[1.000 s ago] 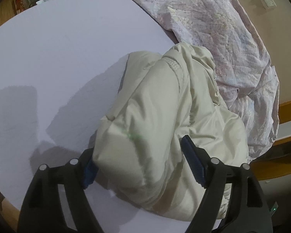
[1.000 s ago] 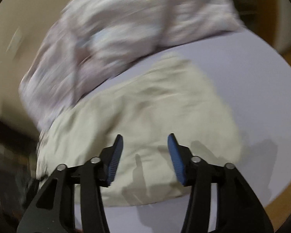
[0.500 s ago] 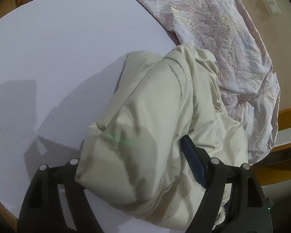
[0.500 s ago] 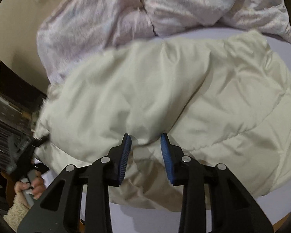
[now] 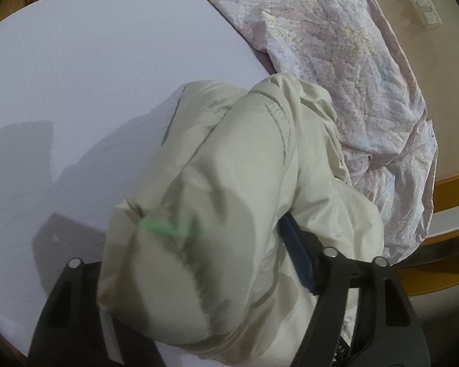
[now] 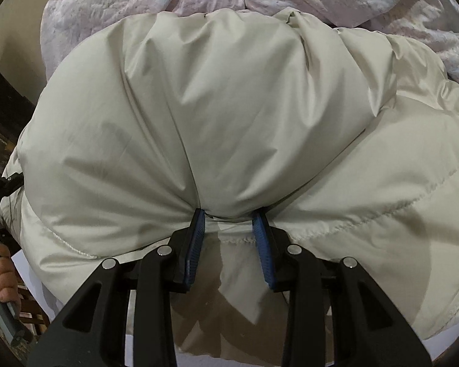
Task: Fold large clothes
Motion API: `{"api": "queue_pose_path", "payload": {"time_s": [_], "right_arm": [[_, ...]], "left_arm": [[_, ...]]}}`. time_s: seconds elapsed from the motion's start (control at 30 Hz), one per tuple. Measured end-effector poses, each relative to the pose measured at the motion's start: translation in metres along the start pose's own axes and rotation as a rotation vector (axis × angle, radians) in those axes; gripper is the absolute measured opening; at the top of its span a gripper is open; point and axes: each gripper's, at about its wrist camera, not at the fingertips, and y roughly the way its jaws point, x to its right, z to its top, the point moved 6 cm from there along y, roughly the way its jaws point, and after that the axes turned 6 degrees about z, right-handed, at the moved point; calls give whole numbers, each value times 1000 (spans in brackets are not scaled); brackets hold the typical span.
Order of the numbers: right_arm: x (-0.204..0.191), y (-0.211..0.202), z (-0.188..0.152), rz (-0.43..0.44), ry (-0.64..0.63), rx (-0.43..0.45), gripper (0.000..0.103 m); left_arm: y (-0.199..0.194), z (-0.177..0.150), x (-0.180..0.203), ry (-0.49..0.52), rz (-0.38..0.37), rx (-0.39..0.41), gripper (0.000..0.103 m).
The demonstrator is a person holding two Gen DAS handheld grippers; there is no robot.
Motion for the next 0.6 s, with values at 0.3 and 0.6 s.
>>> {"api": "queue_pose_path", "payload": {"time_s": [0.3, 0.6], "right_arm": [[5, -5, -1, 21, -6, 8, 36], [10, -7, -1, 33, 0, 9, 35]], "left_arm": [[-22, 3, 18, 39, -92, 36, 30], [-73, -10, 106, 226, -297, 95, 28]]}}
